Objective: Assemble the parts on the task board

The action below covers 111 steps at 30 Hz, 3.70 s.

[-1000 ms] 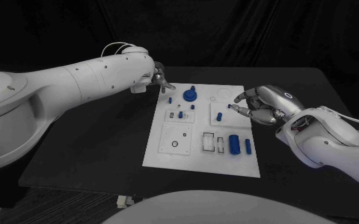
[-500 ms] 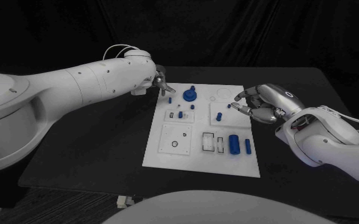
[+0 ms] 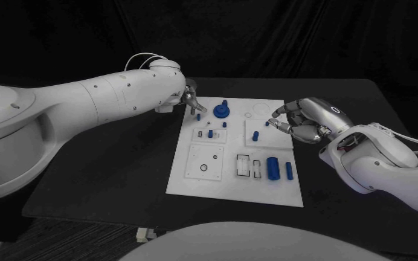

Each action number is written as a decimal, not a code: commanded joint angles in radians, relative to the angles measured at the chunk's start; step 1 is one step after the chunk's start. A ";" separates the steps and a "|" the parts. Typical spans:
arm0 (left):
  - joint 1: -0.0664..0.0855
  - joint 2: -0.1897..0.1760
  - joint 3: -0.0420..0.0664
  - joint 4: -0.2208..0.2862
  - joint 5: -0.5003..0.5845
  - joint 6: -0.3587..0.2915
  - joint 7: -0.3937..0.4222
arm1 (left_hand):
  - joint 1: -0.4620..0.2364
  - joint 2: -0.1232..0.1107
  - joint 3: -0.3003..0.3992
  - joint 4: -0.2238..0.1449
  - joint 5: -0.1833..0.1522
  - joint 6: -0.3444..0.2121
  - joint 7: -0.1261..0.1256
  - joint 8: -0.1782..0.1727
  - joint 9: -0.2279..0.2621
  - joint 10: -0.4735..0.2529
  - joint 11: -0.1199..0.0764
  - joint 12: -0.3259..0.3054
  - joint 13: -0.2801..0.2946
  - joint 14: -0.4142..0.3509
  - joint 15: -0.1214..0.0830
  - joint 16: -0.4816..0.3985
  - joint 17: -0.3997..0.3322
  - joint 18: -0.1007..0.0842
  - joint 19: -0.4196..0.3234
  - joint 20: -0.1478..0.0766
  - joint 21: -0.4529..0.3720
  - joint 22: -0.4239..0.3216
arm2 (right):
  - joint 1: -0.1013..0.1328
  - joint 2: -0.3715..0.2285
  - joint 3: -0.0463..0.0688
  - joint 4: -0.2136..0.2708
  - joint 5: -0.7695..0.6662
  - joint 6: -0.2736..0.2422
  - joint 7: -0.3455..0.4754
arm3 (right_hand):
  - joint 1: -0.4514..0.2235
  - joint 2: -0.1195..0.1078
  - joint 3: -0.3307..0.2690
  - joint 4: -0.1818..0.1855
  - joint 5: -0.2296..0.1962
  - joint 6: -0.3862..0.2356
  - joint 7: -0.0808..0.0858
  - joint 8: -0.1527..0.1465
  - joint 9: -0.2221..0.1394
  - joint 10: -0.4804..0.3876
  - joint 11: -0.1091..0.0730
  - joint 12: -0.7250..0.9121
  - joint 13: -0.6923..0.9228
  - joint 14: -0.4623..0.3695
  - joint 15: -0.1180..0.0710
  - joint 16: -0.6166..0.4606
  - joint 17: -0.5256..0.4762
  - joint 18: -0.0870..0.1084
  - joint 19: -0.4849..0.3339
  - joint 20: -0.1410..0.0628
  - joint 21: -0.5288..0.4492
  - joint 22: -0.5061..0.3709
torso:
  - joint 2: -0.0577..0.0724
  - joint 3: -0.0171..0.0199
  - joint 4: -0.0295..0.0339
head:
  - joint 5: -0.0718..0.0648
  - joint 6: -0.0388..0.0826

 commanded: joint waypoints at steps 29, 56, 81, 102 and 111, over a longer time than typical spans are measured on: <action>-0.010 0.038 0.001 -0.040 -0.004 0.049 -0.037 | 0.022 0.008 0.017 -0.020 0.054 -0.061 0.003 0.031 0.098 0.105 -0.003 0.003 0.263 0.104 -0.004 0.003 0.263 0.008 0.047 0.006 -0.023 0.224 | -0.001 0.002 0.000 -0.001 0.000 0.007 -0.010 | 0.031 0.001 0.013 -0.009 0.029 0.004 0.003 -0.009 -0.005 0.105 -0.003 0.003 0.263 0.102 -0.007 -0.003 0.243 0.002 0.000 -0.002 -0.011 0.135 | 0.000 0.0002 0.0000 | 0.000 0.000; -0.025 0.077 0.001 -0.084 -0.004 0.051 -0.053 | 0.038 0.002 0.040 -0.040 0.091 -0.055 -0.005 0.060 0.155 0.105 -0.009 0.003 0.263 0.104 -0.008 0.003 0.263 0.009 0.045 0.004 -0.028 0.223 | -0.002 0.011 0.000 -0.015 0.000 0.012 -0.011 | 0.048 -0.002 0.019 -0.017 0.050 0.005 0.004 -0.013 -0.007 0.105 -0.002 0.003 0.263 0.101 -0.007 -0.004 0.239 0.003 -0.001 -0.001 -0.017 0.134 | 0.001 -0.0001 -0.0006 | -0.004 0.000; -0.028 0.082 0.001 -0.096 -0.004 0.072 -0.038 | 0.056 -0.016 0.093 -0.077 0.194 -0.074 -0.018 0.100 0.254 0.105 -0.020 0.003 0.263 0.104 -0.018 0.003 0.263 0.010 0.044 -0.006 -0.034 0.222 | -0.003 0.018 0.000 -0.020 0.012 0.008 -0.009 | 0.049 -0.002 0.019 -0.017 0.054 0.006 0.005 -0.013 -0.007 0.105 -0.002 0.003 0.263 0.100 -0.006 -0.006 0.235 0.004 -0.002 -0.001 -0.021 0.133 | 0.000 0.0002 0.0000 | -0.007 0.000; -0.030 0.088 0.001 -0.108 -0.004 0.078 -0.006 | 0.065 -0.021 0.152 -0.095 0.271 -0.075 -0.025 0.113 0.296 0.105 -0.027 0.003 0.263 0.104 -0.023 0.003 0.263 0.011 0.042 -0.011 -0.039 0.221 | -0.003 0.019 0.000 -0.022 0.014 0.009 -0.010 | 0.051 0.002 0.022 -0.016 0.056 0.005 0.005 -0.015 -0.008 0.105 -0.001 0.003 0.263 0.100 -0.006 -0.006 0.234 0.004 -0.003 -0.001 -0.026 0.132 | 0.000 0.0001 -0.0007 | -0.006 0.000; -0.031 0.085 0.001 -0.106 -0.004 0.077 -0.005 | 0.106 -0.047 0.270 -0.161 0.350 -0.073 -0.031 0.117 0.333 0.105 -0.031 0.003 0.263 0.104 -0.028 0.003 0.263 0.011 0.042 -0.017 -0.040 0.221 | -0.003 0.020 0.000 -0.023 0.014 0.012 -0.010 | 0.052 0.002 0.023 -0.017 0.056 0.004 0.006 -0.016 -0.008 0.105 -0.001 0.003 0.263 0.100 -0.006 -0.006 0.234 0.005 -0.004 -0.001 -0.028 0.131 | 0.000 -0.0001 -0.0004 | -0.004 0.000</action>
